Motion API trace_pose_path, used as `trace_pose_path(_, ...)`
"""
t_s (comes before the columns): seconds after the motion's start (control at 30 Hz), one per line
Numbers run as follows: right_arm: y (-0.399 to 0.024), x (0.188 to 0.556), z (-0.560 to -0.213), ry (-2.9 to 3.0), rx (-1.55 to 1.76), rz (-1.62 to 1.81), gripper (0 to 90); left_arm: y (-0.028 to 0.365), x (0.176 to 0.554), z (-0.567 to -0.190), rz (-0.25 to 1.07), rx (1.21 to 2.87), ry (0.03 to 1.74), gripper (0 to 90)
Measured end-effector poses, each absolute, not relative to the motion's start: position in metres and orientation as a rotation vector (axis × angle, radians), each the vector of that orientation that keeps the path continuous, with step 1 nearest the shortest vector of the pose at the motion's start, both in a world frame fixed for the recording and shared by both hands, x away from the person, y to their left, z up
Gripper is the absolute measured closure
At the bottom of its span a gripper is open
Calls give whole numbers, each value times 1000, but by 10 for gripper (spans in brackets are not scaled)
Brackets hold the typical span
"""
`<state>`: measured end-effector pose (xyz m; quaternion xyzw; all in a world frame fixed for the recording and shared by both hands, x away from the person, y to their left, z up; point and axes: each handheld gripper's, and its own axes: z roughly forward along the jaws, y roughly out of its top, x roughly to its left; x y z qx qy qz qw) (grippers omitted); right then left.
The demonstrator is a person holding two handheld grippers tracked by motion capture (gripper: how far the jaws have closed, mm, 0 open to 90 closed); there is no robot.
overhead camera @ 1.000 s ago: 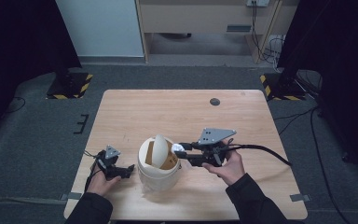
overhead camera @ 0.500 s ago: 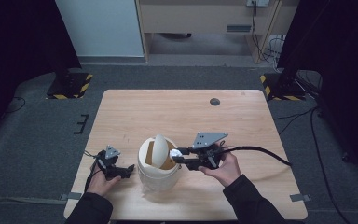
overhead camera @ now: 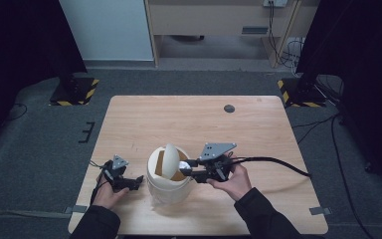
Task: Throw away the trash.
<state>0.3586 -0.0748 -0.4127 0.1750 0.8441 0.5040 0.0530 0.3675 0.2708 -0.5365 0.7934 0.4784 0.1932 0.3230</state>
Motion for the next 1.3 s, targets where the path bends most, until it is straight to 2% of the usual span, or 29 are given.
trace_pose_path(0.13, -72, 359, -416, 2572, 532, 1519, 643, 271, 367, -536, 507, 2083, 1256, 0)
trace_pose_path(0.3, -71, 359, -415, 2549, 554, 1543, 525, 271, 367, -536, 507, 2082, 1255, 0)
trace_pose_path(0.43, -75, 359, -409, 2515, 554, 1560, 499, 271, 367, -536, 507, 2082, 1255, 0)
trace_pose_path(0.6, -98, 365, -391, 2381, 613, 1624, 440, 271, 367, -536, 507, 2082, 1255, 0)
trace_pose_path(0.8, -122, 375, -387, 2300, 693, 1611, 363, 271, 367, -536, 507, 2083, 1255, 0)
trace_pose_path(0.97, -146, 389, -395, 2239, 805, 1569, 298, 271, 367, -536, 507, 2082, 1256, 0)
trace_pose_path(1.23, -166, 401, -416, 2244, 911, 1489, 271, 271, 367, -536, 507, 2082, 1255, 0)
trace_pose_path(1.3, -176, 407, -430, 2244, 954, 1424, 268, 271, 367, -536, 507, 2082, 1255, 0)
